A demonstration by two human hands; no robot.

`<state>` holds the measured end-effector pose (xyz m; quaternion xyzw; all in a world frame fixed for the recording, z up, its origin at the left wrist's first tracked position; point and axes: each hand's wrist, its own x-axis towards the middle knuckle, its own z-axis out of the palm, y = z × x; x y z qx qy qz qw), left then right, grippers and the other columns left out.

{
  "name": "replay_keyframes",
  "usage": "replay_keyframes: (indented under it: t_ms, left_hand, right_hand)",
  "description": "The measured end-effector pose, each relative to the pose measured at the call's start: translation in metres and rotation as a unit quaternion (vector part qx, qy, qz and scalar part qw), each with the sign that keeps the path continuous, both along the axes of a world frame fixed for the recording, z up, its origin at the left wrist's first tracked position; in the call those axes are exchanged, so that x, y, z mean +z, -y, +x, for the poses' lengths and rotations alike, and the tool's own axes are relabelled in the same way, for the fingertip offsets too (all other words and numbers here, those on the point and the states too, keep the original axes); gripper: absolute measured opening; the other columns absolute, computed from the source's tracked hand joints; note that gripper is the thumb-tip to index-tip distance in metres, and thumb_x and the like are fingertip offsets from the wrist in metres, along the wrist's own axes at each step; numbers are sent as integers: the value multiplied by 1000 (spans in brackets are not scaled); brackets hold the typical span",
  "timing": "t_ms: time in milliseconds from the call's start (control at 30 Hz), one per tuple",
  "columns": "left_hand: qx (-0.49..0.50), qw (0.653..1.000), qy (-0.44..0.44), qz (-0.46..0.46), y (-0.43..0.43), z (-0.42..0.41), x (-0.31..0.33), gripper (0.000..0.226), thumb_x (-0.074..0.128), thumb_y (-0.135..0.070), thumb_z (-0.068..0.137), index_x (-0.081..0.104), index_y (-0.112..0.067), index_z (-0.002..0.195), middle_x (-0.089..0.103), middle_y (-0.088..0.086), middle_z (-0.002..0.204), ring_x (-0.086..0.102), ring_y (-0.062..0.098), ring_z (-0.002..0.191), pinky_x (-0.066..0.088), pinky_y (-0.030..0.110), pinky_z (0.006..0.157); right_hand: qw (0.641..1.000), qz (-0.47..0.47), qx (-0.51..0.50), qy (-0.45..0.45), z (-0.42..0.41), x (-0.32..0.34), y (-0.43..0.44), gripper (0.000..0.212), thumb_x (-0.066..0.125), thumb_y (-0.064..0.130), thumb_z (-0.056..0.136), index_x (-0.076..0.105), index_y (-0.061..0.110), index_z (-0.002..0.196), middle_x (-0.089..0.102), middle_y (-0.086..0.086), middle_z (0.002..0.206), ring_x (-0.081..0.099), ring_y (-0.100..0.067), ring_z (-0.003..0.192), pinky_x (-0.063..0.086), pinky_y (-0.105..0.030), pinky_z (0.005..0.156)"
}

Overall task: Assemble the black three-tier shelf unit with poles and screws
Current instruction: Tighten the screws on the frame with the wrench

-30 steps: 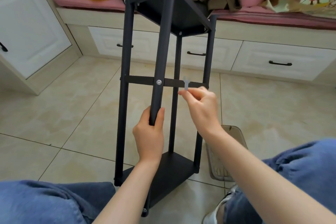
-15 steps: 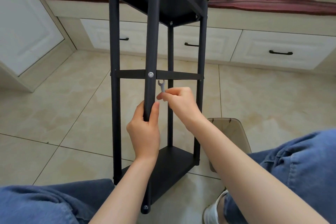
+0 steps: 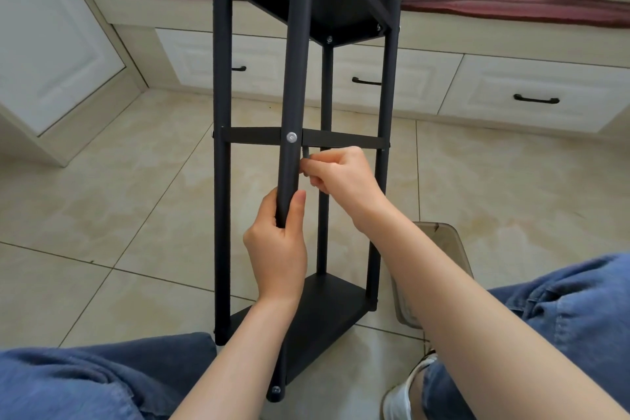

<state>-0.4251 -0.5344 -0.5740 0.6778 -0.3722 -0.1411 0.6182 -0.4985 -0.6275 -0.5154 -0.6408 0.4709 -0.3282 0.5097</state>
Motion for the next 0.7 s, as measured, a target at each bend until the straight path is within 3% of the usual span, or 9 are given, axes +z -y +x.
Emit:
replay_keyframes:
  t_ms: [167,467,600,700]
  left_hand:
    - [-9,1000,-3,-6,-1,1,1,60,51,-64,86,71,-14,112,60,-15,75,61,6,66,46,10,56]
    - [-17,1000,4,-2,-2,7,1,61,50,-67,86,70,-12,104,57,-16,69,58,11,61,45,16,54]
    - [-18,1000,11,1,-2,12,1,56,51,-65,87,69,-13,98,57,-12,66,56,13,59,46,19,53]
    - [-17,1000,22,4,-3,17,-1,52,51,-64,89,68,-16,95,57,-9,64,56,16,57,46,23,51]
  right_hand:
    - [1000,-17,12,-12,1,0,3,25,64,24,95,79,13,79,70,7,65,60,5,63,57,-32,79]
    - [997,-66,-19,24,14,-19,-1,22,61,16,97,79,8,85,72,4,71,64,-13,68,57,-28,69]
    - [991,-103,-54,63,26,-30,-3,19,63,11,95,78,5,85,64,21,60,62,3,62,48,-10,59]
    - [986,-136,-71,70,35,-35,-5,17,63,12,96,78,4,91,73,4,74,66,-7,68,56,-23,70]
